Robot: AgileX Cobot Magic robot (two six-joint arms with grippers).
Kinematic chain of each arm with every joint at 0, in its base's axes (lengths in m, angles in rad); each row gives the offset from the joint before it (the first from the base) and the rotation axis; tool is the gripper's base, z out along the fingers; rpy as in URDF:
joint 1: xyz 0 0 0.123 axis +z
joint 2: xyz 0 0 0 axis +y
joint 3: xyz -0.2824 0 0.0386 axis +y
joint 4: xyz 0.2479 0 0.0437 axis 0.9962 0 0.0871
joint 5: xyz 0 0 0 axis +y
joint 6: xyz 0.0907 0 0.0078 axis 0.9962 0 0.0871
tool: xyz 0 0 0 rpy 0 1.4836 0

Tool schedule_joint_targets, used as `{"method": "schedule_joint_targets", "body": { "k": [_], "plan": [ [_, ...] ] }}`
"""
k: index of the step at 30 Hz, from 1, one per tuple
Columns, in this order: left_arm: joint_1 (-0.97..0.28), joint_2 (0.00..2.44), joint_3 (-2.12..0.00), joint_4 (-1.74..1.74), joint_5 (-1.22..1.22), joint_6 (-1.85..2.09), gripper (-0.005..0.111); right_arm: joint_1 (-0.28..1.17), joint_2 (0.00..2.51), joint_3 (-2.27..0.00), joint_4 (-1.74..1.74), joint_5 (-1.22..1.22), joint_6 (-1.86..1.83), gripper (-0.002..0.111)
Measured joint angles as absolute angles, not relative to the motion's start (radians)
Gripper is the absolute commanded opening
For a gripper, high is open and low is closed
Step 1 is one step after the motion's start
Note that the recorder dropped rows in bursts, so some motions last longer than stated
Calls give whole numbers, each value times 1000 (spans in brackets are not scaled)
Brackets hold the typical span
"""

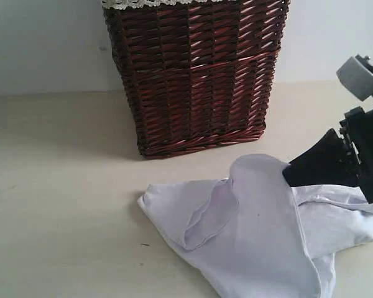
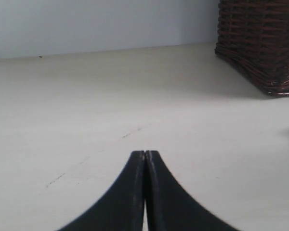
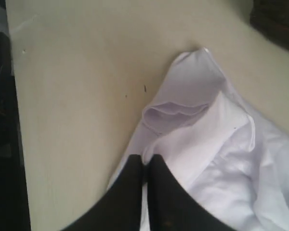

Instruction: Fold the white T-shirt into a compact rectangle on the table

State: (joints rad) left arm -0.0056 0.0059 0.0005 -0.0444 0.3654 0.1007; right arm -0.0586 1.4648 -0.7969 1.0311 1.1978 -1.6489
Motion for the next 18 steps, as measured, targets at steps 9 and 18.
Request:
{"method": "schedule_joint_targets", "body": {
  "k": [9,18],
  "plan": [
    [-6,6,1,-44,365,101,0,168,1353,-797,932,1208,-1625,0],
    [-6,6,1,-44,365,101,0,451,1243,-797,880,1208,-1384,4]
  ]
}}
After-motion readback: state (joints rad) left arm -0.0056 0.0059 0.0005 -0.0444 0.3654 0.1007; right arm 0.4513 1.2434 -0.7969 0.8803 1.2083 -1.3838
